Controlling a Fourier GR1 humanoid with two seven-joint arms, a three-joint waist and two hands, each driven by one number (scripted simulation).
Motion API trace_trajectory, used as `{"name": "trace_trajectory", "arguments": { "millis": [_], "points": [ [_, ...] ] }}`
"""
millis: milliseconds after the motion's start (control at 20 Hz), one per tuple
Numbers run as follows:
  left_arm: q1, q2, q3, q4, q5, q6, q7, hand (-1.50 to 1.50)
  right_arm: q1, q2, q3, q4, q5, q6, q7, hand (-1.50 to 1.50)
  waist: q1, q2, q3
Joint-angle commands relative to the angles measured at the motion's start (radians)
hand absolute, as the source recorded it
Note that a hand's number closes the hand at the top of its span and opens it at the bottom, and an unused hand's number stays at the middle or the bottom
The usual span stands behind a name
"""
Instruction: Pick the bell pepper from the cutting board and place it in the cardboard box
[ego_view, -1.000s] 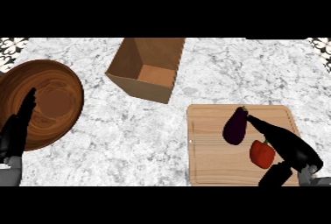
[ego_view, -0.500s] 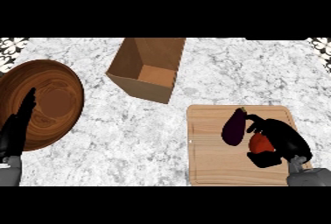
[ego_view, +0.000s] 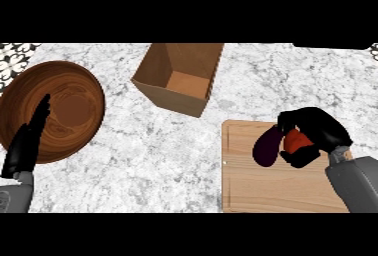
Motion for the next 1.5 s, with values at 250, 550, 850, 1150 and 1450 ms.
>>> {"name": "trace_trajectory", "arguments": {
  "millis": [250, 550, 850, 1150, 1450],
  "points": [
    [-0.039, 0.009, -0.002, 0.015, -0.001, -0.019, 0.008, 0.00, -0.359, -0.095, -0.057, 0.339, 0.023, -0.139, -0.437, 1.50, 0.024, 0.011, 0.002],
    [-0.027, -0.003, 0.005, -0.001, 0.001, -0.010, 0.035, 0.00, -0.506, -0.081, -0.166, 0.507, -0.037, -0.266, -0.629, 1.50, -0.005, 0.000, 0.002],
    [-0.005, -0.004, 0.006, 0.016, -0.009, -0.010, -0.006, 0.00, -0.695, 0.005, -0.189, 0.655, -0.070, -0.277, -0.766, 1.50, -0.009, -0.003, 0.000],
    [0.012, 0.008, 0.033, 0.026, -0.005, -0.015, -0.003, 0.00, -0.803, 0.132, -0.186, 0.680, -0.108, -0.154, -0.694, 1.50, -0.036, -0.012, -0.002],
    [0.010, 0.016, 0.044, 0.017, 0.001, -0.027, -0.008, 0.00, -0.958, 0.271, -0.235, 0.791, -0.150, -0.130, -0.535, 1.50, -0.024, -0.009, -0.002]
  ]
}}
